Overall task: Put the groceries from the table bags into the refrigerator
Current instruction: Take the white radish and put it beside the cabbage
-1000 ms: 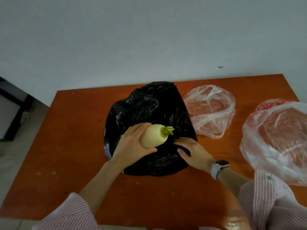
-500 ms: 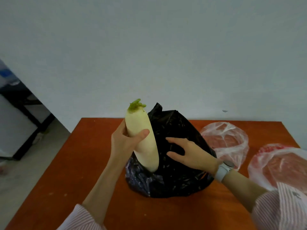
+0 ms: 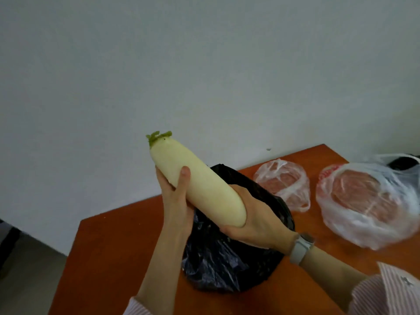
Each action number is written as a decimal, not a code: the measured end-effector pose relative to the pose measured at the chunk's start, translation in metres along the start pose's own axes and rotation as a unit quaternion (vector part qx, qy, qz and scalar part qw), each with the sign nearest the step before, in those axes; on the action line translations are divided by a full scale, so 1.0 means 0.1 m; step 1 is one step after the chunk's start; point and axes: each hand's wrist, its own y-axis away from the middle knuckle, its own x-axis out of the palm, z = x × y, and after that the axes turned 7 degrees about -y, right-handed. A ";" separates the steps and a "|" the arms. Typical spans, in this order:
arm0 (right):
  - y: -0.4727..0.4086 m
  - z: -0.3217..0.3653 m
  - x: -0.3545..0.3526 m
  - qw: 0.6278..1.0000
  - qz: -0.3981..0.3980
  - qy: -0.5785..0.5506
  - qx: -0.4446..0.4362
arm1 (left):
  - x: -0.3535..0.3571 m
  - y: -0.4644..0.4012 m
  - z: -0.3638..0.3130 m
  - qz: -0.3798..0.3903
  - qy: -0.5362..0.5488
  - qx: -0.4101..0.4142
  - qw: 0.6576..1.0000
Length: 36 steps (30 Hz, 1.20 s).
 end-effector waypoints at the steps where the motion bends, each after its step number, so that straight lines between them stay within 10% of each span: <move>1: 0.13 -0.05 0.03 1.000 -0.012 -0.003 0.024 | 0.05 0.08 0.14 0.016 -0.015 -0.010 1.000; 12: 2.30 -0.42 -0.58 0.928 -0.240 -0.007 0.285 | 1.52 1.57 1.18 0.270 -0.135 -0.077 0.950; 23: 5.72 -0.07 -1.52 0.754 -0.512 0.012 0.411 | 3.60 4.73 1.38 0.594 -0.106 -0.123 0.788; 36: 8.49 0.28 -2.60 0.579 -0.688 0.049 0.435 | 5.49 7.66 1.25 0.768 -0.002 -0.102 0.632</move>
